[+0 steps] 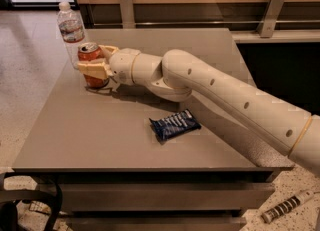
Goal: Move coke can near water bottle
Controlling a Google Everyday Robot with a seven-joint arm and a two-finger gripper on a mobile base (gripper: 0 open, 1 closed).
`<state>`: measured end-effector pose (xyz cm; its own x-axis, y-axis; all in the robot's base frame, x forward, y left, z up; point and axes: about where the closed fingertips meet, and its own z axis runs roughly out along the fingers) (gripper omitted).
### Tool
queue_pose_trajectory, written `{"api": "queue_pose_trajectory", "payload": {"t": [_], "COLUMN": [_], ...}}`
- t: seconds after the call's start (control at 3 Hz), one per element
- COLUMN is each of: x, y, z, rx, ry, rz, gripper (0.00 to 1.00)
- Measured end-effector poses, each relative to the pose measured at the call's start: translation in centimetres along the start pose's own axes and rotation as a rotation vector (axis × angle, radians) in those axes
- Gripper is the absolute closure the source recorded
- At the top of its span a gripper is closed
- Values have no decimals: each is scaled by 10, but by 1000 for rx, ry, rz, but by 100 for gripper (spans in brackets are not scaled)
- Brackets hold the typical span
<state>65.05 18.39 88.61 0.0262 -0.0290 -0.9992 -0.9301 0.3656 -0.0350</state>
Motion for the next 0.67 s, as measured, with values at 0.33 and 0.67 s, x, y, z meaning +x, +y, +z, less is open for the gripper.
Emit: {"api": "queue_pose_trajectory", "payload": {"t": [0.33,0.67], "x": [-1,-1], "y": [2,4], "z": [2,3], "rx": [-4,-8], "ry": [-1,-1], "rz": [0,-1], "gripper": [59,36]}}
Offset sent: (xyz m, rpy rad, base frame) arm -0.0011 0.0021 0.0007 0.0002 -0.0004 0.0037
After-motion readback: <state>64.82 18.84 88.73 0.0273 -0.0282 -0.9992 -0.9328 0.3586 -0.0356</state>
